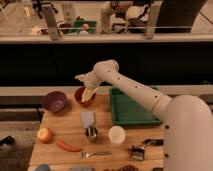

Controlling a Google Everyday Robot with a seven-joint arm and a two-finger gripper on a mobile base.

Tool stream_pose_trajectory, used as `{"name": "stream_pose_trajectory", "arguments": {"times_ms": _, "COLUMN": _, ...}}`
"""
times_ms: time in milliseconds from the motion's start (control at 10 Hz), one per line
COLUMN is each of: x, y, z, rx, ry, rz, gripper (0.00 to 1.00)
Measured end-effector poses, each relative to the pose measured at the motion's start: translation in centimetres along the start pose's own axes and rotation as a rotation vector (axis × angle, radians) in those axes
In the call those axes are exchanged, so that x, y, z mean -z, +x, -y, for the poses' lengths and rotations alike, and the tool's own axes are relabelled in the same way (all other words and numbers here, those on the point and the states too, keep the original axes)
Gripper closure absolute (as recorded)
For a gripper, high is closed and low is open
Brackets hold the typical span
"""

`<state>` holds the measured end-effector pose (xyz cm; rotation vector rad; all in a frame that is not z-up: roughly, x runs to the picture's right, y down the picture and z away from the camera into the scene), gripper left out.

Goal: Place banana in red bowl

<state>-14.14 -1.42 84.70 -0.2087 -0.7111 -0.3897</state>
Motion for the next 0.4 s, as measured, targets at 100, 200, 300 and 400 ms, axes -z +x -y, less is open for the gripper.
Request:
{"name": "stream_pose_trajectory", "arguments": {"times_ms": 100, "x": 0.3, "y": -0.7, "z": 0.5, "rx": 0.014, "ry": 0.010, "rz": -0.006, "gripper": 0.20}}
{"name": "stream_pose_trajectory", "arguments": {"times_ms": 200, "x": 0.9, "y": -1.4, "z": 1.0, "rx": 0.027, "ry": 0.020, "rz": -0.011, "gripper": 0.20}}
{"name": "stream_pose_trajectory", "arguments": {"times_ms": 300, "x": 1.5, "y": -2.1, "z": 1.4, "rx": 0.039, "ry": 0.029, "rz": -0.018, "gripper": 0.20}}
{"name": "stream_pose_trajectory", "arguments": {"times_ms": 400, "x": 2.2, "y": -3.0, "z": 2.0, "rx": 0.053, "ry": 0.040, "rz": -0.022, "gripper": 0.20}}
